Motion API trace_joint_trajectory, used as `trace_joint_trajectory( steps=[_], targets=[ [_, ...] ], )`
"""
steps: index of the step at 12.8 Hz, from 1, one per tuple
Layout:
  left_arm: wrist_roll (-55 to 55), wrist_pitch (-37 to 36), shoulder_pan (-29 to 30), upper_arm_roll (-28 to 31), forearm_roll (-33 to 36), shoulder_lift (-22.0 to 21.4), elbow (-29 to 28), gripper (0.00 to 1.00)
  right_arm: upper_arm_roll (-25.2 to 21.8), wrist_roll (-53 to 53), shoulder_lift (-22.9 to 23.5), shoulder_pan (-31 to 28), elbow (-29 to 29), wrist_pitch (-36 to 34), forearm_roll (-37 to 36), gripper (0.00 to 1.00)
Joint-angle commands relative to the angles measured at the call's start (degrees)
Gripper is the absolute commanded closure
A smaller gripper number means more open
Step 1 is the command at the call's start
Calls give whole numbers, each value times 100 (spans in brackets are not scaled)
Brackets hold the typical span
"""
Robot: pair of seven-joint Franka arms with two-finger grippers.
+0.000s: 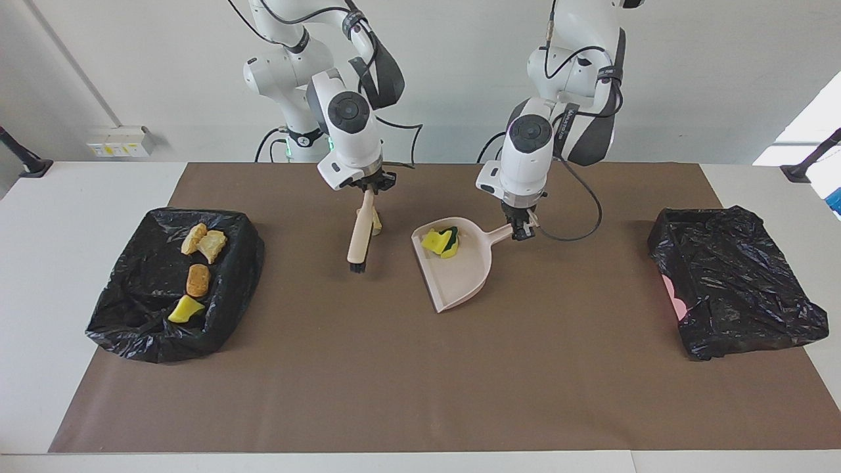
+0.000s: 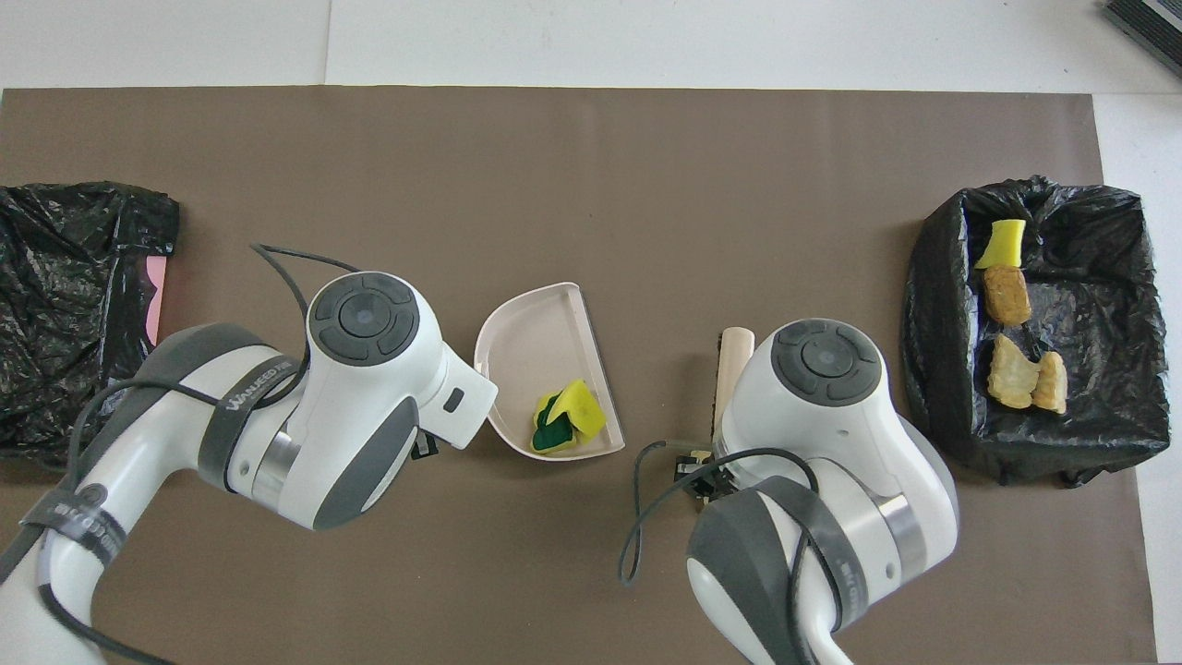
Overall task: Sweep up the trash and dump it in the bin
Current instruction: 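Sweep the bread chunk into the dustpan with the right gripper's brush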
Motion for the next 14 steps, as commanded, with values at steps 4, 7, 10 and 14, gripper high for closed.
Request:
trace_joint_trajectory(
  steps=[4, 7, 10, 14],
  targets=[
    [-179, 563, -612, 23, 97, -1304, -1711, 100, 28, 1756, -1470, 546, -1861, 102, -1, 100],
    [-373, 1012, -639, 14, 27, -1323, -1826, 100, 54, 1871, -1694, 888, -2513, 530, 8, 100],
    [-373, 1056, -639, 14, -298, -1262, -1826, 100, 54, 1496, -1168, 960, -2594, 1374, 8, 100],
    [-382, 1056, -718, 14, -298, -1183, -1870, 100, 81, 380, -158, 996, -1939, 2370, 594, 100]
  ],
)
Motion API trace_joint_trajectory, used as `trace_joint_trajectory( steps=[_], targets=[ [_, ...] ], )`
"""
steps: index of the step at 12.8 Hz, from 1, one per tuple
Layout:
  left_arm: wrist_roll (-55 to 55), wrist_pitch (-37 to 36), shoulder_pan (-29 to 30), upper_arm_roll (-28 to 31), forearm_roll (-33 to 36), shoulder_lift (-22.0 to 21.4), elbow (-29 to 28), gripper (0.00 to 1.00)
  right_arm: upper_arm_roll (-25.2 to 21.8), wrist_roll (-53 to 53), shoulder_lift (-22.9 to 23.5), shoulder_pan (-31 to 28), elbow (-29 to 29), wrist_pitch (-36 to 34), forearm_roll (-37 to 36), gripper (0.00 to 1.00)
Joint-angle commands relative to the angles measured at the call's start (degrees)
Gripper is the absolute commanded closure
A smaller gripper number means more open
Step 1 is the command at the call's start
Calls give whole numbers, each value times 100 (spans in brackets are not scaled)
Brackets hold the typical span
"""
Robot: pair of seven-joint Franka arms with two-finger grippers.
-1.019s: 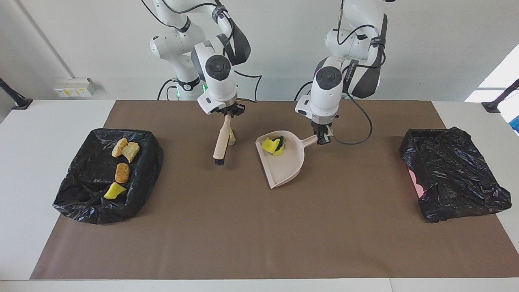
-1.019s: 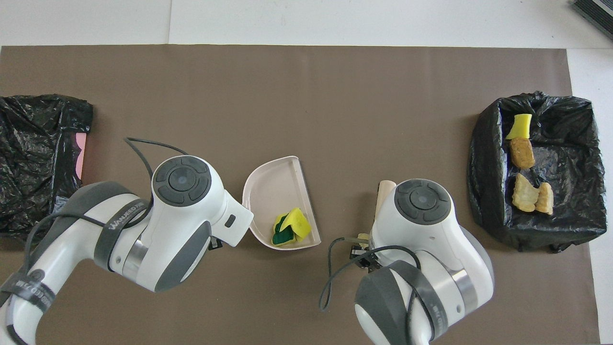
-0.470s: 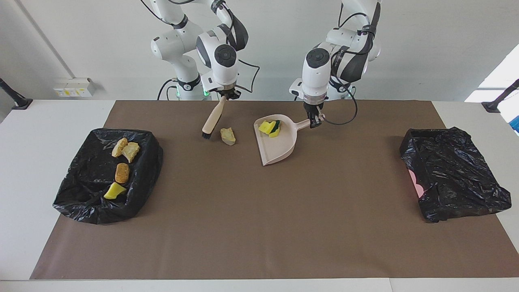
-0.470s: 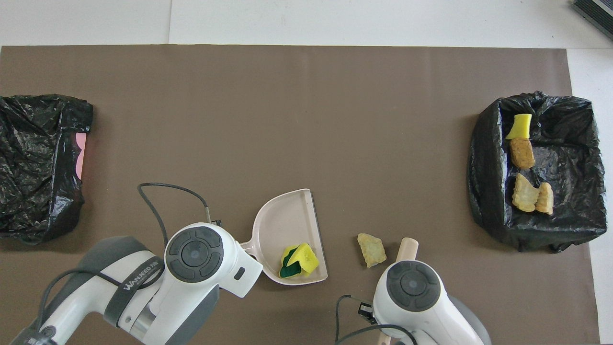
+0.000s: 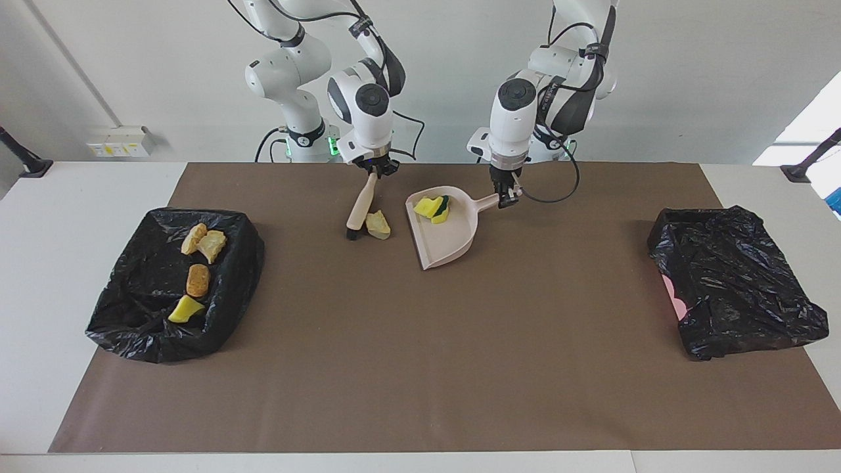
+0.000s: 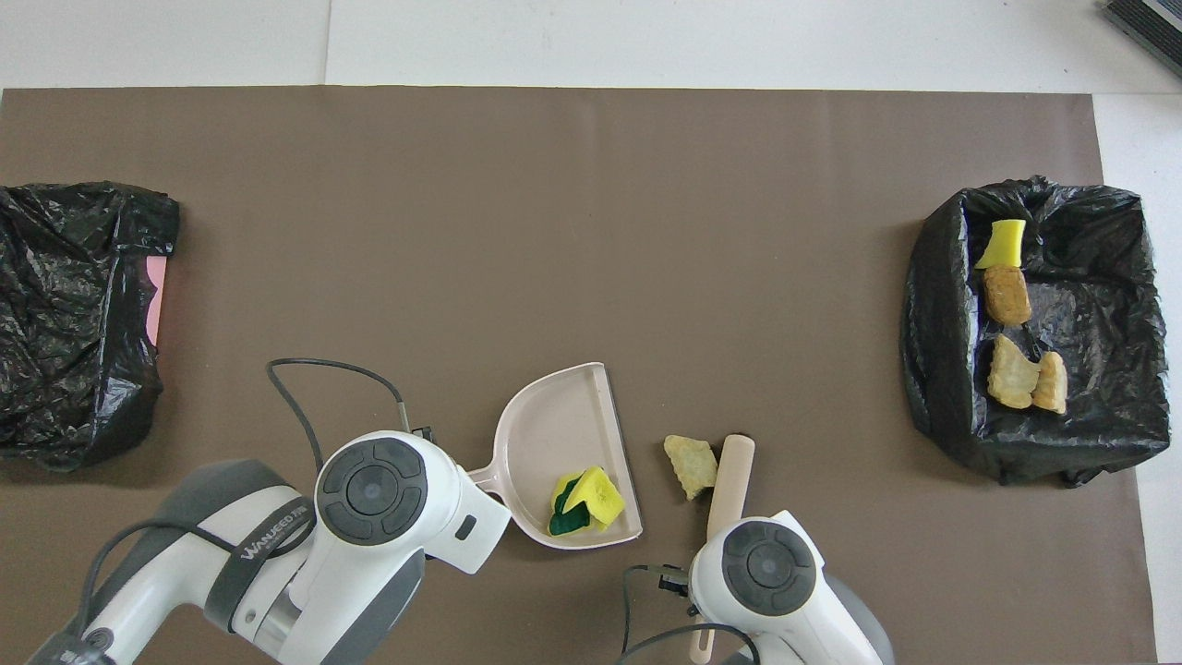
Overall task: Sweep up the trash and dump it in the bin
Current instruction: 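Sweep the bread chunk into the dustpan with the right gripper's brush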
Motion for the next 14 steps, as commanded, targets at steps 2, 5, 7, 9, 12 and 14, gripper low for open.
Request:
trace_joint_trajectory(
  steps=[2, 5, 7, 9, 12, 14],
  targets=[
    [-72, 179, -121, 73, -71, -44, -183, 100, 50, -870, 1006, 317, 1060, 230, 520, 100],
    [-72, 170, -112, 82, -80, -44, -183, 100, 51, -2780, 1069, 521, 1229, 257, 1456, 100],
    [-81, 170, -51, 91, -80, -26, -166, 100, 15, -3655, 1104, 398, 1230, 117, 1637, 100],
    [-133, 197, 2, 108, -80, 35, -104, 100, 7, -3693, 1061, 222, 1265, -198, 1410, 100],
    [-186, 206, 396, 100, -167, -52, -51, 100, -11, -3719, 763, -233, 1431, -874, 629, 100],
    [-177, 179, 590, 100, -352, -62, 72, 100, -20, -3702, 508, -611, 1581, -1472, 389, 100]
  ],
)
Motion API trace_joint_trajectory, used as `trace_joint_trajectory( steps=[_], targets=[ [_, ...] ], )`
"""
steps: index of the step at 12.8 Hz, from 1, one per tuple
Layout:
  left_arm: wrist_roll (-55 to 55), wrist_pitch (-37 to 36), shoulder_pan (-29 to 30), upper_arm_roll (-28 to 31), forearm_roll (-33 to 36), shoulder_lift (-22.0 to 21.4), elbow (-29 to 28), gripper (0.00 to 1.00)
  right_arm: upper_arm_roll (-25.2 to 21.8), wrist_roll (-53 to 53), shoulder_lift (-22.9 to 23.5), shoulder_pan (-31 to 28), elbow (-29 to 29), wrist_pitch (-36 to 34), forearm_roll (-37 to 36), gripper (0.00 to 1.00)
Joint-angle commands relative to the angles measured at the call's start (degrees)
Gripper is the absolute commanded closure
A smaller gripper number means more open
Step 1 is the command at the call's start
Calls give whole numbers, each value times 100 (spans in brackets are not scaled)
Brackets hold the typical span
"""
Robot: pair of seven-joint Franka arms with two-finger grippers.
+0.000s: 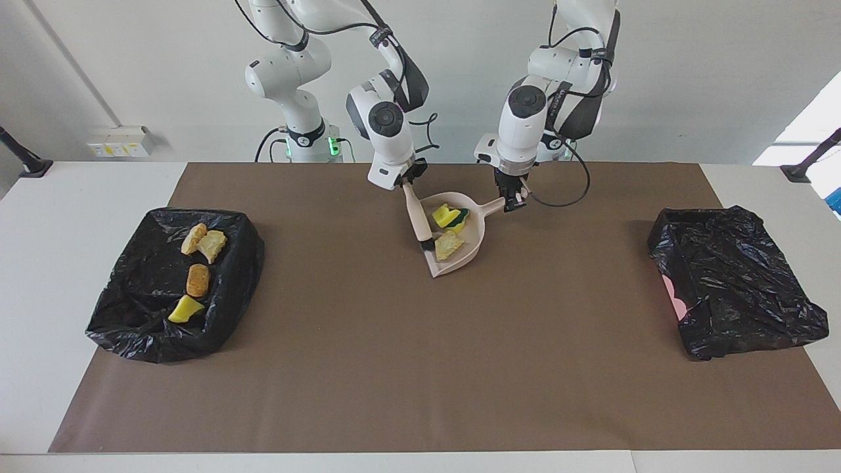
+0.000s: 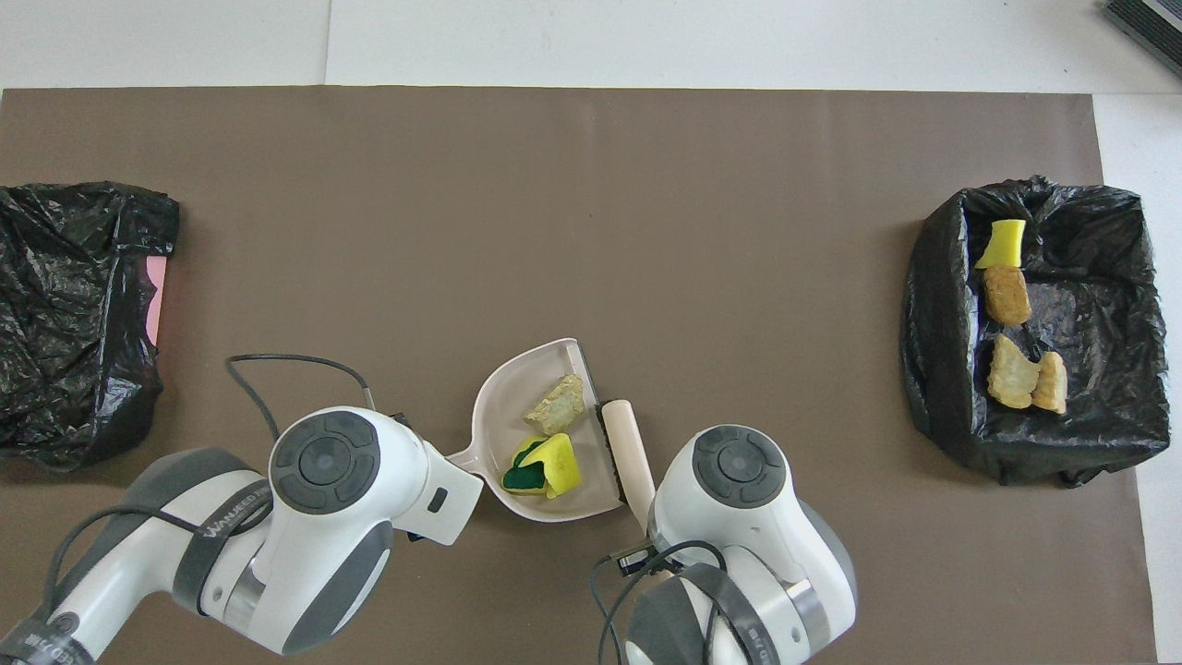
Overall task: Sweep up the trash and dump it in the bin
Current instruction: 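Sweep the bread chunk into the dustpan with the right gripper's brush, then carry the dustpan to the nearer trash bag with the left gripper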
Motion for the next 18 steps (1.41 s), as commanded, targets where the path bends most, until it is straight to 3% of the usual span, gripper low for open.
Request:
trace_joint_trajectory(
  steps=[1, 5, 7, 9, 11, 13, 15, 18],
  targets=[
    [-42, 29, 264, -7, -239, -133, 127, 100, 13, -148, -394, -408, 125, -552, -342, 100],
    [-164, -67, 746, 11, -345, -581, 153, 100, 65, 377, -517, -339, 134, -465, -572, 100],
    [-376, -504, 1071, 11, -345, -774, 372, 100, 83, 703, -518, -147, 81, -237, -572, 100],
    [-385, -1381, 1493, 11, -345, -784, 950, 100, 83, 1569, -273, 240, 90, 17, -572, 100],
    [-438, -1780, 1880, 11, -345, -766, 1504, 100, 92, 2003, -97, 696, 116, 124, -459, 100],
    [-666, -2009, 2213, 46, -345, -714, 1927, 100, 92, 2915, 368, 1206, 300, 500, -449, 100],
    [-693, -2036, 2837, 37, -345, -696, 2087, 100, 92, 3077, 720, 1357, 537, 651, -344, 100],
    [-605, -2036, 3681, 46, -293, -495, 2385, 100, 92, 3095, 800, 1384, 670, 713, -115, 100]
  ],
)
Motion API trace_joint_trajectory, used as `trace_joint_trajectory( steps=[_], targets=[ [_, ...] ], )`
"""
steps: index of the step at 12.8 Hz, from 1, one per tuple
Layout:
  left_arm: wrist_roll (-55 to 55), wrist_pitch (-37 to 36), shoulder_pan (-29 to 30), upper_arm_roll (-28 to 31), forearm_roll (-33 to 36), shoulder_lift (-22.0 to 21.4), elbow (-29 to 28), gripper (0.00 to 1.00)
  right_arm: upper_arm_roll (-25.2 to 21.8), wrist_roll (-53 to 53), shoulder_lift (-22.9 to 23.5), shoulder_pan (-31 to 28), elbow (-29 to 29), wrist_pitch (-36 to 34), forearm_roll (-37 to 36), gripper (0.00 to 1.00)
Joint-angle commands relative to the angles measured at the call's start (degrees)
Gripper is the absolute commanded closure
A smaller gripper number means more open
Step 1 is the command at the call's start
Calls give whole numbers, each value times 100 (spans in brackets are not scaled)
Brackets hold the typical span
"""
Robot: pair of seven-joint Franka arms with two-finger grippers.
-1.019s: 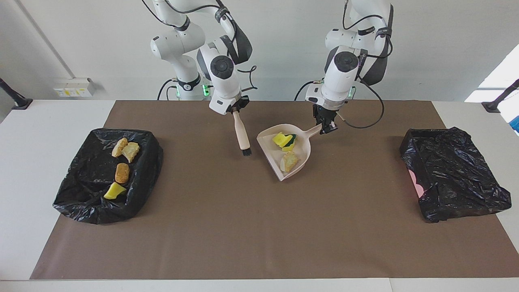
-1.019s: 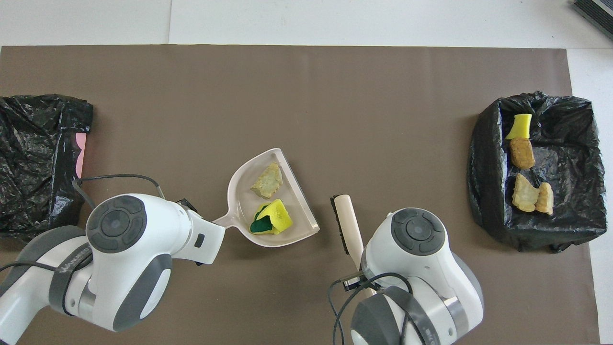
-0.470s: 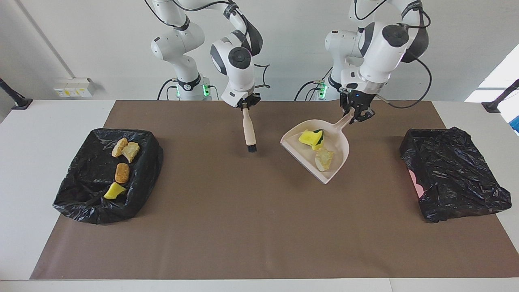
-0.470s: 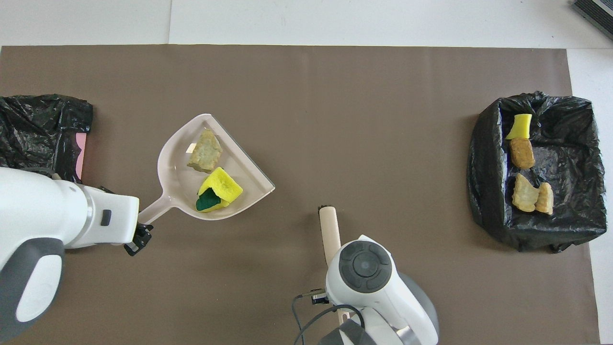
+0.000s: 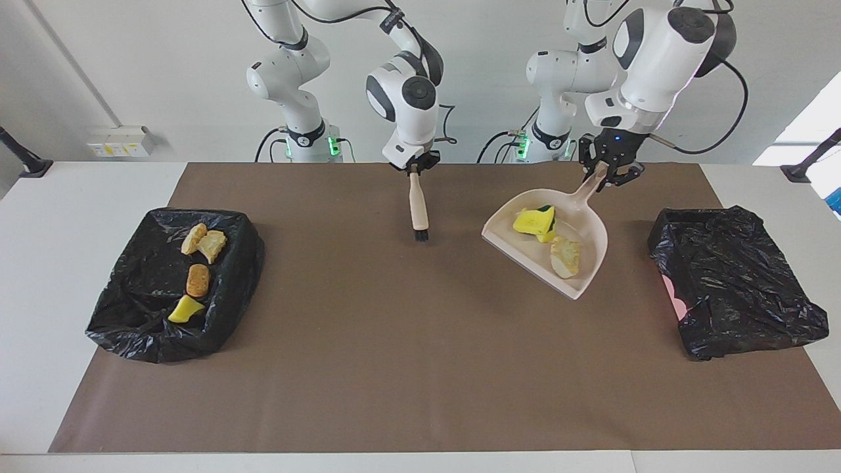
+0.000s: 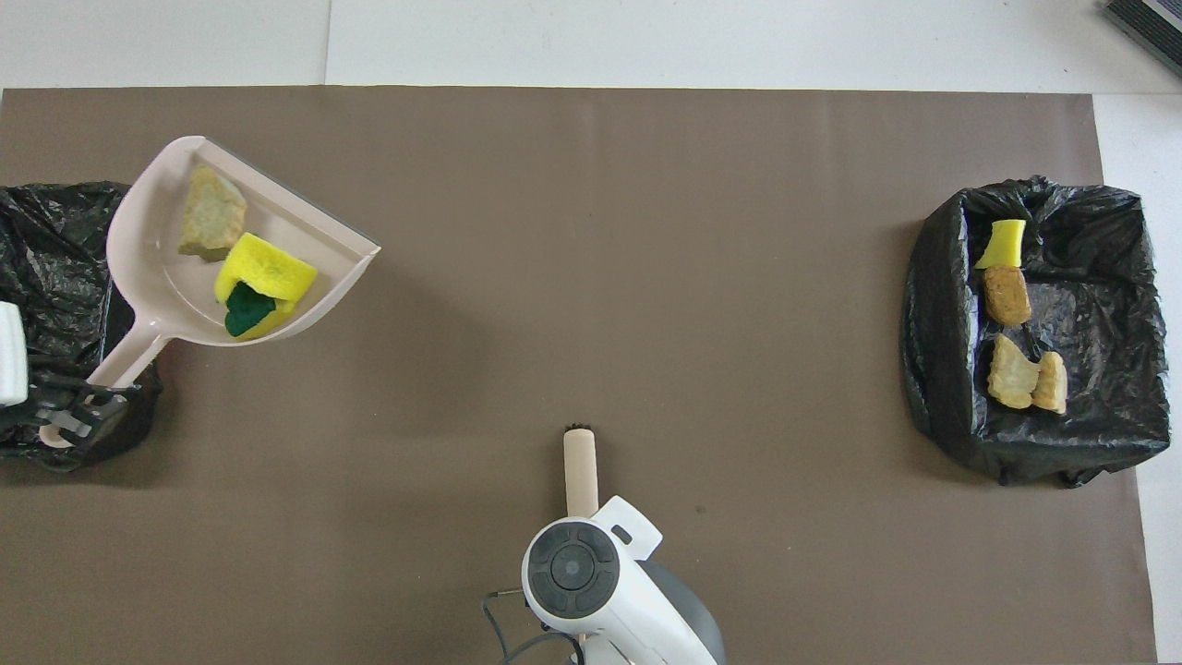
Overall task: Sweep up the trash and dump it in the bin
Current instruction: 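Carry the dustpan to the nearer trash bag with the left gripper, then tip the dustpan into the bag while the right gripper sets the brush down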
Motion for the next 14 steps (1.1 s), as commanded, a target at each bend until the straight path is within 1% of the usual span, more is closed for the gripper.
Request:
trace_joint_trajectory(
  steps=[1, 2, 3, 4, 6, 7, 8, 10, 11, 12, 13, 14],
  targets=[
    [96, -146, 735, -68, 17, 266, 436, 100, -2, 40, 98, -54, 162, -23, 197, 100],
    [349, -155, 1025, -68, 34, 275, 462, 100, -10, 31, 107, -63, 162, -23, 197, 100],
    [717, -190, 1350, -59, 61, 275, 471, 100, -10, -38, 107, -63, 180, -67, 179, 21],
    [1068, -234, 1658, -59, 165, 267, 506, 100, -2, -74, 107, -63, 232, -137, 101, 0],
    [2060, -217, 2194, -24, 272, 267, 551, 100, -10, -74, 98, -71, 373, -190, 91, 0],
    [2535, -164, 2406, 11, 272, 275, 551, 100, -10, -74, 98, -106, 556, -347, 83, 0],
    [2827, -103, 2599, 11, 446, 284, 577, 100, -28, -74, 90, -176, 793, -662, 74, 0],
    [3206, -102, 2706, 55, 964, 590, 944, 100, -46, -92, 20, -518, 1259, -1321, 56, 0],
    [3504, -102, 2820, 255, 1062, 818, 1242, 100, -46, -100, 2, -702, 1583, -1646, 30, 0],
    [3855, -50, 2925, 318, 1080, 994, 1445, 100, -37, -144, 19, -870, 1926, -2006, -40, 0],
    [4276, 159, 3092, 319, 1228, 1127, 1569, 100, -45, -345, 37, -1063, 2207, -2314, -145, 0],
    [4454, 335, 3111, 319, 1413, 1206, 1640, 100, -46, -625, 19, -1256, 2402, -2543, -242, 0]
  ],
)
